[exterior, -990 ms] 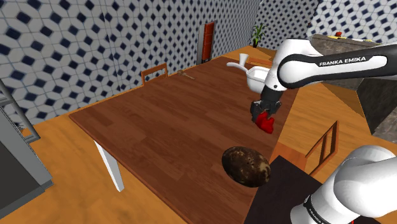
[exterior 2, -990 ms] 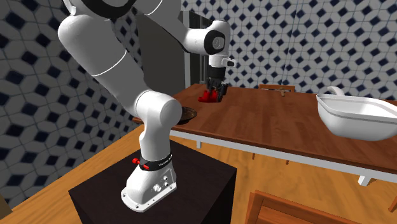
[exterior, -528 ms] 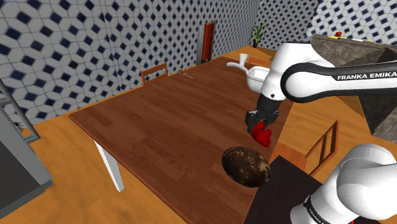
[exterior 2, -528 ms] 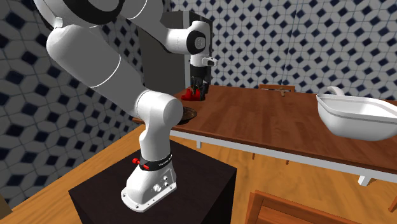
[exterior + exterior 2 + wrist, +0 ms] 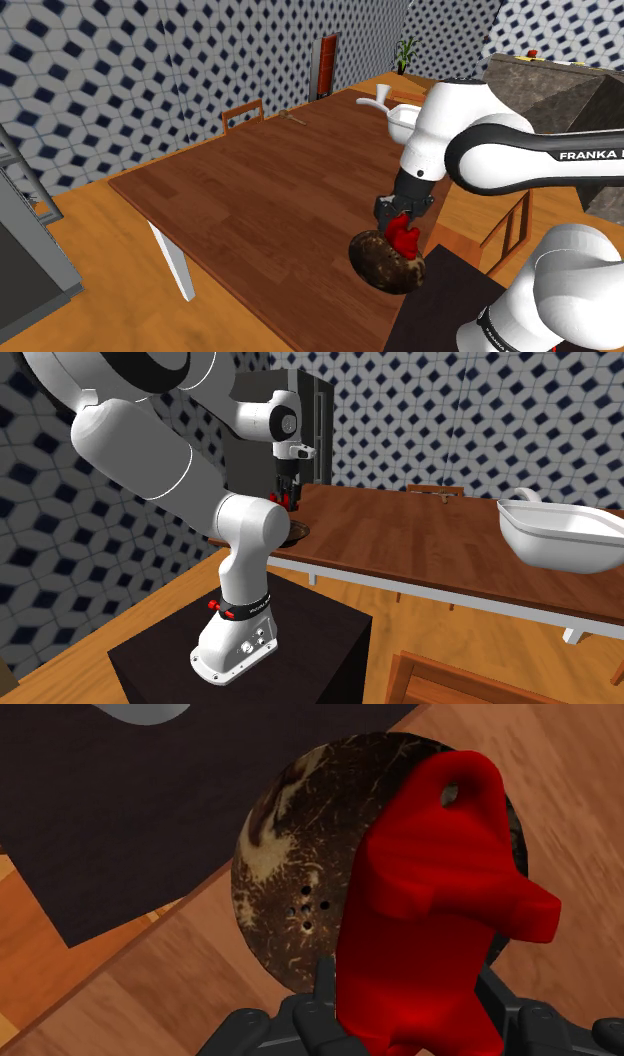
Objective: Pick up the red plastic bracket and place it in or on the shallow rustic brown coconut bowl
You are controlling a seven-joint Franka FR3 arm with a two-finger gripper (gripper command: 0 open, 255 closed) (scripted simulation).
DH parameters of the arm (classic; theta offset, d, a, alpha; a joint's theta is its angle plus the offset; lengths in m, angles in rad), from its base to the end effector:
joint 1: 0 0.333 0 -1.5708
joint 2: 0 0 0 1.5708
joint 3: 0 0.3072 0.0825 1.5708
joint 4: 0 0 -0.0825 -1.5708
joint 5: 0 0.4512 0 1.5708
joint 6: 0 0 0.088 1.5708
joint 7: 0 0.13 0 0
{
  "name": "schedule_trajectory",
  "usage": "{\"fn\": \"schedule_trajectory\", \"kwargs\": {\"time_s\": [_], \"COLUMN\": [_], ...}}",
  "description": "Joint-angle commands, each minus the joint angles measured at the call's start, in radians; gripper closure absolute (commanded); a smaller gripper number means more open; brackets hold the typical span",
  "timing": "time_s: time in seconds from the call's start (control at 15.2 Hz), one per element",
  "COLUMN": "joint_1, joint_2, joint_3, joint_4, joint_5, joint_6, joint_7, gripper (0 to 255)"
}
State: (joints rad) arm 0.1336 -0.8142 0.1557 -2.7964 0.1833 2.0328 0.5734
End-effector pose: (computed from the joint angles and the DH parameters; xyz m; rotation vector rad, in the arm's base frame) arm 0.3598 0.1074 0.3707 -3.0098 0.6224 -0.0365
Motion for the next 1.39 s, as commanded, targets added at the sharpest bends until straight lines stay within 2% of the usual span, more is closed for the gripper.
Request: {"fn": "schedule_trajectory", "kwargs": {"time_s": [0.0,0.66,1.19,1.25,1.32], "joint_1": [0.005,0.015,0.015,0.015,0.015], "joint_2": [0.008,0.085,0.085,0.085,0.085], "joint_3": [0.008,0.025,0.025,0.025,0.025], "joint_4": [-0.02,-0.115,-0.115,-0.115,-0.115], "joint_5": [0.007,0.031,0.031,0.031,0.031], "joint_6": [0.029,0.2,0.2,0.2,0.2], "joint_7": [0.004,-0.007,-0.007,-0.007,-0.007], "gripper": [255,255,255,0,0]}}
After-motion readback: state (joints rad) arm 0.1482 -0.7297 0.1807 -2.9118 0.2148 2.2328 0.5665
